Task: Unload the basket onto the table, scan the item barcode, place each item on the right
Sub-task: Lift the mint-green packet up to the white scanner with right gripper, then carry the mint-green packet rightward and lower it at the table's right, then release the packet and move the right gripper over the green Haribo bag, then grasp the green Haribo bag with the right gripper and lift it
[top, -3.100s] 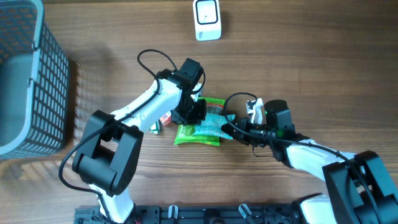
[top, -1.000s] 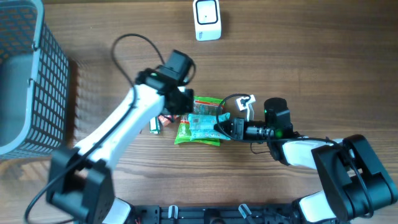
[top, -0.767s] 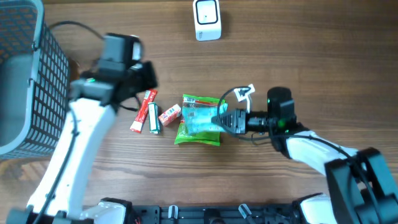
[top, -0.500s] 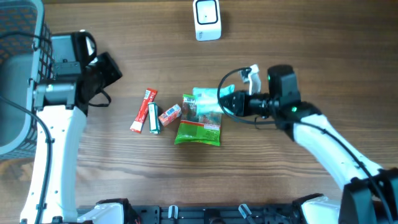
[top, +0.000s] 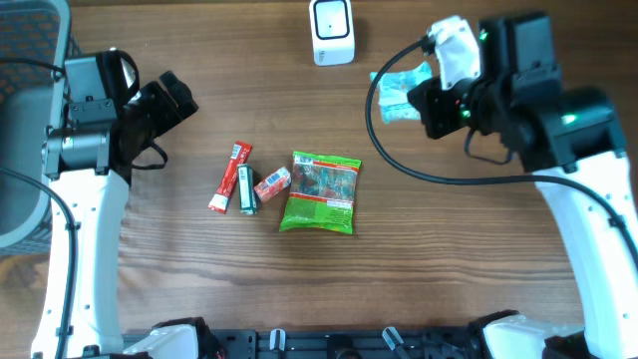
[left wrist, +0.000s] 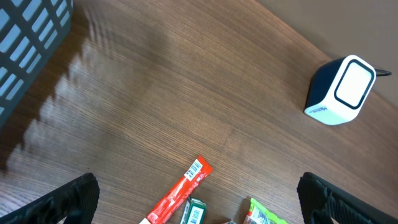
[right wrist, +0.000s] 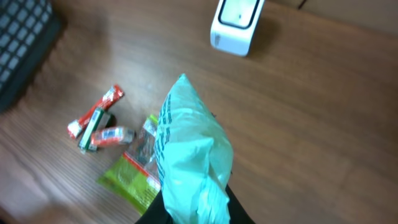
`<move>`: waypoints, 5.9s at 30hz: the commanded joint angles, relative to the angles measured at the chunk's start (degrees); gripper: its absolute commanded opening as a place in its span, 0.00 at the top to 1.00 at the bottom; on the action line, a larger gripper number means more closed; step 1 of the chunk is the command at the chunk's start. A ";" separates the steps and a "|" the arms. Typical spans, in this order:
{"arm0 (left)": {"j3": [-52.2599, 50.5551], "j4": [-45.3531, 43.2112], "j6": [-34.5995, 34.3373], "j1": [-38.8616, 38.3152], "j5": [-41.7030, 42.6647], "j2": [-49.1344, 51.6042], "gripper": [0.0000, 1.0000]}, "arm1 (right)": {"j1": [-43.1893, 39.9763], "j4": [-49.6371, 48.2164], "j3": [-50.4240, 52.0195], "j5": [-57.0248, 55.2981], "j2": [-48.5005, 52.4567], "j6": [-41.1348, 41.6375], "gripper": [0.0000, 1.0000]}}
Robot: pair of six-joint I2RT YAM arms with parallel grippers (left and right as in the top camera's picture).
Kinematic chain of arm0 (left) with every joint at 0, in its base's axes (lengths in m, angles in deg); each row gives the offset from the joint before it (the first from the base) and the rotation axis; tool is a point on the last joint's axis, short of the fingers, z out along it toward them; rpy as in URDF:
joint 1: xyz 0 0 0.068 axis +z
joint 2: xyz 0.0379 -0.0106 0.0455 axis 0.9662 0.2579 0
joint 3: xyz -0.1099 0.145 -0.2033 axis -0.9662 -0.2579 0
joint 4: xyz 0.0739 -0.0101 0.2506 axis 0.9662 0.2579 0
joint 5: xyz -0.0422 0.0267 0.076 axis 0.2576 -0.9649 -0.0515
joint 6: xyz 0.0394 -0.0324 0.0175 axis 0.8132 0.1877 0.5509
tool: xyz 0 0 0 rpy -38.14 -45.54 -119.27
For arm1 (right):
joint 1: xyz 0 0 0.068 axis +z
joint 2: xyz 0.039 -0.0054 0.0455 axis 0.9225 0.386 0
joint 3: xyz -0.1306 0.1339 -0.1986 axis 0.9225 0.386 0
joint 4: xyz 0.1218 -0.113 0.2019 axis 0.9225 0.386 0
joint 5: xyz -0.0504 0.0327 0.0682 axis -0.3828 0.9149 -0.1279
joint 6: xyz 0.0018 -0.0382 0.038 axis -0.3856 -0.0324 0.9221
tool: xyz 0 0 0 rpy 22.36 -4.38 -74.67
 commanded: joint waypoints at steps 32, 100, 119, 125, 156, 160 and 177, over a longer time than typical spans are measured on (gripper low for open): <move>0.79 -0.13 0.26 0.31 -0.37 -0.42 0.00 | 13.79 -40.28 -30.99 -47.98 55.80 -45.16 0.96; 0.79 -0.13 0.26 0.31 -0.35 -0.42 0.00 | -36.98 0.39 4.85 -6.82 30.45 17.00 0.22; 0.79 -0.13 0.26 0.31 -0.37 -0.42 0.00 | -28.98 0.48 13.73 -3.30 25.18 9.64 0.94; 0.79 -0.13 0.26 0.31 -0.37 -0.42 0.00 | -26.91 -21.49 28.06 -8.17 25.18 9.49 0.94; 0.79 -0.13 0.26 0.31 -0.37 -0.42 0.00 | 15.37 -29.86 28.87 4.87 16.33 4.46 0.32; 0.79 -0.13 0.26 0.31 -0.37 -0.42 0.00 | 18.16 -34.80 30.47 -1.42 20.72 -4.39 0.26; 0.79 -0.13 0.26 0.31 -0.37 -0.42 0.00 | 24.41 -39.74 30.47 28.15 24.76 16.87 0.68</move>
